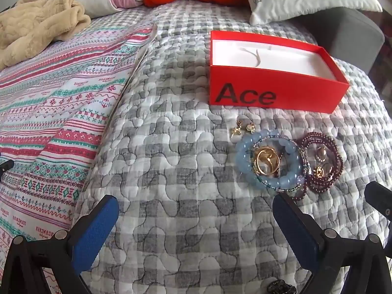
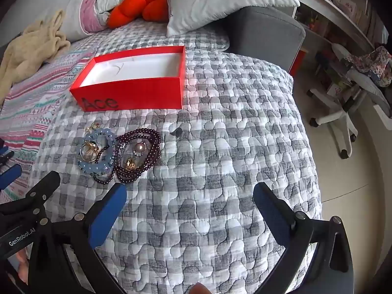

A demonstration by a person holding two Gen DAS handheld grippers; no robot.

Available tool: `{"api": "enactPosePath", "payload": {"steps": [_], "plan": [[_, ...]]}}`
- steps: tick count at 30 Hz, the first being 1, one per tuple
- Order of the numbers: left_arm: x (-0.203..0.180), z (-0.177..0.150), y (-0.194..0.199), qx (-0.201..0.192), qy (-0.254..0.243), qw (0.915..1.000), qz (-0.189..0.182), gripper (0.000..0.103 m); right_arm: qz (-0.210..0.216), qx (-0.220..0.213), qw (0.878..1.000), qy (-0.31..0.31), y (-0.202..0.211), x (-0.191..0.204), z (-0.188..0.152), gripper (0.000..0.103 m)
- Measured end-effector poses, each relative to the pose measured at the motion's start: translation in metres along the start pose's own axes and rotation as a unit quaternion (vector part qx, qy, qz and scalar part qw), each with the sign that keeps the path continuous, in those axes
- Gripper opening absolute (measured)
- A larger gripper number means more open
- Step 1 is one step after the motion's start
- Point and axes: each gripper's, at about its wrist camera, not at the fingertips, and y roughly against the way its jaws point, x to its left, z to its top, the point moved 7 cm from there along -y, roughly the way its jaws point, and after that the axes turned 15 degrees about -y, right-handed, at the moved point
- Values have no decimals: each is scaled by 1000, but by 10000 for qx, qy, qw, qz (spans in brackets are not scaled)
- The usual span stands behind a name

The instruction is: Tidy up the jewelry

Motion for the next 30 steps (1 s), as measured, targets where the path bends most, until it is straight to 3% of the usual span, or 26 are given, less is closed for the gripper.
{"api": "enactPosePath", "payload": {"steps": [30], "plan": [[3,2,6,-31,-17,10000,3,103,7,16,10000,-13,1,0,0,103]]}}
